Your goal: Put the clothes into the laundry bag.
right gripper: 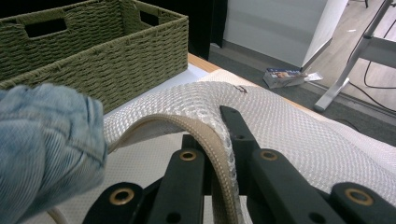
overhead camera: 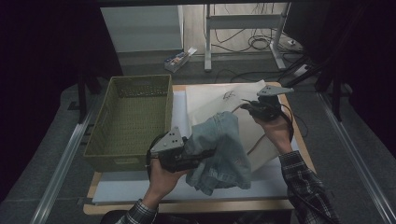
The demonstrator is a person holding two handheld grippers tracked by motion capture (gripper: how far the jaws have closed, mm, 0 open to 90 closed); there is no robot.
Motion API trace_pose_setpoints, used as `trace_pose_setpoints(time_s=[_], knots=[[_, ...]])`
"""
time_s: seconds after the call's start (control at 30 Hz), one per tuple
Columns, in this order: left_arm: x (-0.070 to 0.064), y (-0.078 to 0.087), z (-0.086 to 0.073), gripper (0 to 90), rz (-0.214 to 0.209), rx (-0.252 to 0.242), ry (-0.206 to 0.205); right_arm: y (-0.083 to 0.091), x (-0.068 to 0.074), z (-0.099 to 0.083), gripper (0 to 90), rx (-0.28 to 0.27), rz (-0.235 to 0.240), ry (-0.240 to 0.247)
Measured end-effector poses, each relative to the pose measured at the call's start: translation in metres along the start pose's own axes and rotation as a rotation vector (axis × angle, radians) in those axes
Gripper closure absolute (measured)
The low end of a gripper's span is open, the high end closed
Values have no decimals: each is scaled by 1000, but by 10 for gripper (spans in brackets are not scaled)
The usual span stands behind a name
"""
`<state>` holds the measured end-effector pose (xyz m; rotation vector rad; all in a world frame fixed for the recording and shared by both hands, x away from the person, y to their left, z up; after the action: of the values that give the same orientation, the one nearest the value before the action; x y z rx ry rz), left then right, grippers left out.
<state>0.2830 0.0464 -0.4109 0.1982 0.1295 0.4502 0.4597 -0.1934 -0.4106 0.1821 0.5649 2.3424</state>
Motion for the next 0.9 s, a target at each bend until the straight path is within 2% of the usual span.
trace_pose_setpoints(time_s=[0.3, 0.47, 0.9], knots=[[-8, -8, -3, 591, -42, 8, 0, 0, 0, 0, 854, 0, -1, 1], [-10, -20, -10, 591, -60, 39, 4, 0, 0, 0, 854, -2, -1, 0], [-7, -42, -20, 590, -65, 84, 1, 1, 1, 2, 853, -11, -1, 0]])
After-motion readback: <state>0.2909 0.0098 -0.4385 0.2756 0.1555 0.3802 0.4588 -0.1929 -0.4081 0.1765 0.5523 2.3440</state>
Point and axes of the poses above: each handheld gripper's, and its own axes: y roughly backward along the jaws, z roughly out of its top, x roughly to its left, the point moved 4 cm from there along -y, roughly forward along the jaws, and after that the axes turned 1 degree about -y, right-handed, at the moved point
